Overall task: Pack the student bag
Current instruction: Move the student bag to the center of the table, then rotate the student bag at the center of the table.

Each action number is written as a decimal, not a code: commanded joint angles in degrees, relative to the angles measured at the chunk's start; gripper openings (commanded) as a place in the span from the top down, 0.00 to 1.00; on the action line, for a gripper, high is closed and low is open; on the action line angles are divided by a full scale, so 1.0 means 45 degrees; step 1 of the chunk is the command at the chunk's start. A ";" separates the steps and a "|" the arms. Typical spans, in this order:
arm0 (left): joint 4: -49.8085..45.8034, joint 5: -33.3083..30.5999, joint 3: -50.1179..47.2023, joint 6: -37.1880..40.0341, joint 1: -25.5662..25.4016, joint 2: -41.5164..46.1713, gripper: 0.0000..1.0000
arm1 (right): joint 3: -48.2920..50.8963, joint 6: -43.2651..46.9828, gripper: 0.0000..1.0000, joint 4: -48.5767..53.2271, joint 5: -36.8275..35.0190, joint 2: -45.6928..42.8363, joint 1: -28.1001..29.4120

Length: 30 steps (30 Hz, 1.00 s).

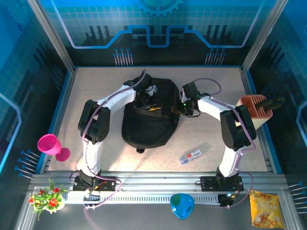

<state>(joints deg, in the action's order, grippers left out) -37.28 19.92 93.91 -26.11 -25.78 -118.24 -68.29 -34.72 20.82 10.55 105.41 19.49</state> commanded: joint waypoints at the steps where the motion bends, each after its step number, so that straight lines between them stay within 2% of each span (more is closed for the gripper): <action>1: -0.1020 -0.0423 -0.1194 0.0484 -0.0188 0.0577 0.71 | 0.0727 0.0060 0.67 0.0089 0.0015 -0.0548 0.0052; 9: 0.0088 -0.1386 -0.4056 0.0882 -0.0650 0.1494 0.75 | 0.1517 -0.0282 0.71 -0.0284 0.0011 -0.0599 0.0065; 13: 0.0713 -0.1405 -0.4751 0.1385 -0.0752 0.1922 0.75 | 0.1423 -0.0385 0.75 -0.0290 -0.0208 -0.0320 0.0084; 18: 0.0671 -0.0380 -0.4391 0.2286 -0.0766 0.2376 0.73 | 0.0637 -0.0182 0.79 -0.0306 -0.0777 0.0069 0.0065; 21: 0.0642 0.0116 -0.3813 0.2501 -0.0759 0.2616 0.68 | -0.0470 0.0378 0.80 -0.0552 -0.0898 0.0560 0.0064; 23: 0.0695 0.0151 -0.3348 0.2416 -0.0660 0.2712 0.65 | -0.1238 0.0796 0.80 -0.0683 -0.0792 0.0938 0.0064; 25: 0.0932 0.0212 -0.2982 0.2066 -0.0460 0.2752 0.58 | -0.1859 0.1208 0.79 -0.0973 -0.0585 0.1310 0.0064; 30: 0.1407 -0.0825 -0.2665 0.0807 0.0444 0.2788 0.53 | -0.3670 0.2147 0.72 -0.1076 0.0058 0.2128 0.0006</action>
<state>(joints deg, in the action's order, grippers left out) -28.62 17.74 80.53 -19.40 -26.24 -107.77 -80.23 -28.58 19.11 11.38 113.54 20.18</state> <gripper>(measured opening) 0.460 0.267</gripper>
